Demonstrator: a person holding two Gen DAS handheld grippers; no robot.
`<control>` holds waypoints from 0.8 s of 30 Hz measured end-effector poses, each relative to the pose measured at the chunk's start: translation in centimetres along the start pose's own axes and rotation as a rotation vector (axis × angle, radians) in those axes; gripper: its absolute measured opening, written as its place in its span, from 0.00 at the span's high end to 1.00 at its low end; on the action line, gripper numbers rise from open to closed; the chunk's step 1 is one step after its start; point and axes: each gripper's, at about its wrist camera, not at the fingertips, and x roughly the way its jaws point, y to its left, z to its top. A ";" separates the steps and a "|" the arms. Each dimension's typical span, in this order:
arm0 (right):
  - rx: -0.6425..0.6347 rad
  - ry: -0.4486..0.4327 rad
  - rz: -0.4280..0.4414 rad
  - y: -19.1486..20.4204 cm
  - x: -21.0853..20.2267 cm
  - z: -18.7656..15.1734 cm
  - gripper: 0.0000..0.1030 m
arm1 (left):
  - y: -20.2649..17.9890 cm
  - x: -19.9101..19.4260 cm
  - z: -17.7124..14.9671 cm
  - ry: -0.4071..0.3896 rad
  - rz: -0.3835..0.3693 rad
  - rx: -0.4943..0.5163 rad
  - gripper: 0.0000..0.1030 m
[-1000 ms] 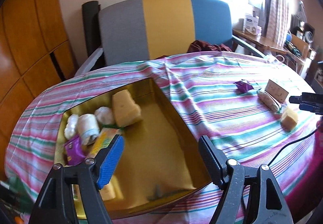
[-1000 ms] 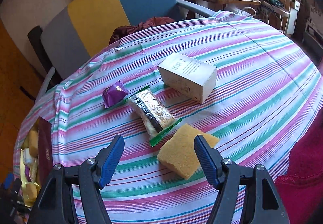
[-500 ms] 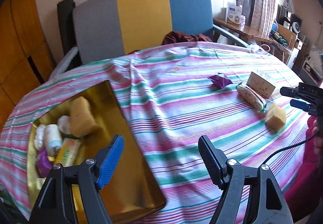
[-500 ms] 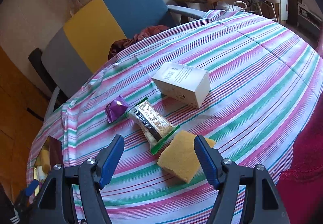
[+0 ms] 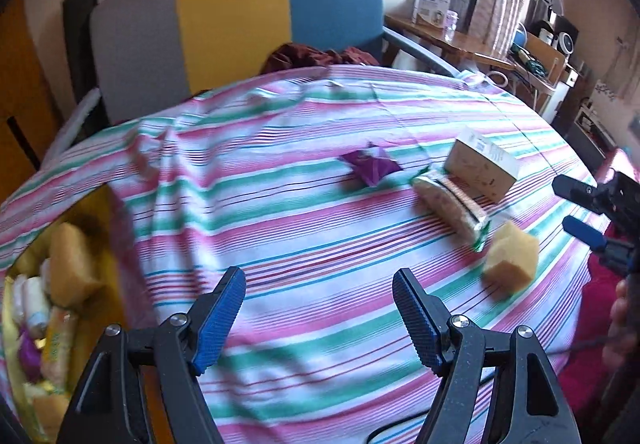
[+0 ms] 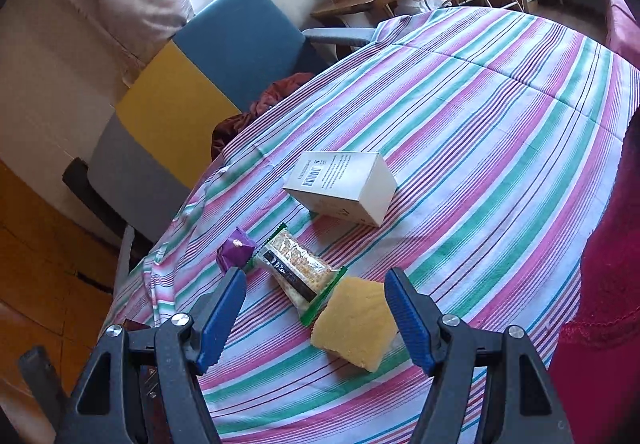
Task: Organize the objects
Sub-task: 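Move both tools back to the remaining items on the cloth, then grasp the clear granola bar pack with the left tool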
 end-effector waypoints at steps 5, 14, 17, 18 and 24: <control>0.010 -0.002 0.020 -0.2 -0.1 0.0 0.29 | -2.7 2.9 2.2 0.051 -0.066 -0.014 0.28; 0.046 -0.007 0.069 -0.7 -0.3 0.2 0.29 | -7.6 8.8 5.9 0.168 -0.162 -0.034 0.27; 0.060 -0.005 0.085 -0.9 -0.3 0.3 0.29 | -9.1 10.7 6.5 0.192 -0.157 -0.028 0.27; 0.065 -0.006 0.088 -1.0 -0.4 0.3 0.29 | -9.4 11.3 6.7 0.200 -0.152 -0.030 0.27; 0.088 0.004 0.106 -1.4 -0.2 0.4 0.28 | -10.3 14.0 7.8 0.232 -0.139 -0.076 0.27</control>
